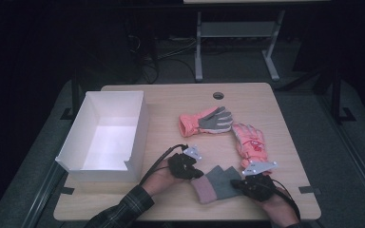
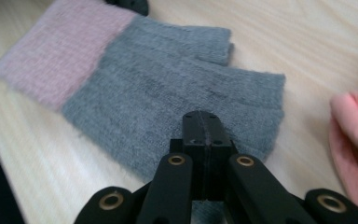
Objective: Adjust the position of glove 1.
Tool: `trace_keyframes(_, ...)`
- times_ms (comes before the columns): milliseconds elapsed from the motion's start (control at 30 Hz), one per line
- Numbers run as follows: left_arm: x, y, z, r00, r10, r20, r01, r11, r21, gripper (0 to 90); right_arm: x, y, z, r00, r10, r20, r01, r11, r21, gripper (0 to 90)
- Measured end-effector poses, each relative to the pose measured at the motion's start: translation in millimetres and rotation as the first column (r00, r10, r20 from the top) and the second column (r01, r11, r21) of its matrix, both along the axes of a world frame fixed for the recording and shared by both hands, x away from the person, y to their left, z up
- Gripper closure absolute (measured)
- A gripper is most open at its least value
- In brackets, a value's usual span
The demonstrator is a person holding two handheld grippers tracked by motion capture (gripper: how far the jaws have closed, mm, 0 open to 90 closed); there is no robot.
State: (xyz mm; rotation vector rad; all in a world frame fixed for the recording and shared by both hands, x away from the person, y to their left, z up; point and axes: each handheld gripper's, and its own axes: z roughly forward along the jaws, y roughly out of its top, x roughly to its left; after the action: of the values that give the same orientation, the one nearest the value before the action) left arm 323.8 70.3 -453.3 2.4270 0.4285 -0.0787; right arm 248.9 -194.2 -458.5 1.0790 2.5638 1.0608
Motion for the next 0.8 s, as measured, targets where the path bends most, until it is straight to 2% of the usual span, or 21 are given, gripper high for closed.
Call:
trace_keyframes(200, -5.5, 19.9, 4.1, 0.9987, 0.051, 0.009, -0.051, 0.9987, 0.005, 89.7, 14.7, 14.0, -0.5, 0.9999, 0.011, 0.013, -0.010, 0.9999, -0.002, 90.0)
trace_keyframes(333, -11.2, 29.9, 9.3, 0.9943, 0.106, 0.014, -0.106, 0.9943, -0.017, 89.7, 23.4, 21.8, -0.7, 0.9996, 0.017, 0.021, -0.017, 0.9998, -0.006, 90.0)
trace_keyframes(400, -12.1, 33.6, 14.1, 0.9930, 0.116, 0.022, -0.116, 0.9929, -0.029, 89.6, 25.4, 22.8, 0.0, 0.9995, 0.022, 0.021, -0.022, 0.9997, -0.008, 90.0)
trace_keyframes(467, -13.1, 34.5, 19.4, 0.9907, 0.135, 0.019, -0.134, 0.9892, -0.061, 89.1, 24.3, 19.9, 2.1, 0.9996, 0.018, 0.020, -0.018, 0.9998, 0.002, 89.9)
trace_keyframes(600, -19.4, 26.4, 28.3, 0.9883, 0.148, 0.037, -0.144, 0.9846, -0.100, 65.3, 23.1, 9.3, 8.0, 0.9996, 0.008, 0.026, -0.009, 0.9991, 0.040, 78.8)
trace_keyframes(667, -21.7, 20.9, 29.3, 0.9886, 0.149, 0.019, -0.146, 0.9830, -0.111, 55.8, 22.1, 4.8, 8.9, 0.9997, 0.001, 0.024, -0.002, 0.9988, 0.049, 71.2)
trace_keyframes(800, -22.8, 6.6, 26.5, 0.9878, 0.155, 0.013, -0.153, 0.9828, -0.104, 36.6, 17.6, -5.6, 11.1, 0.9996, -0.017, 0.023, 0.016, 0.9977, 0.065, 57.0)
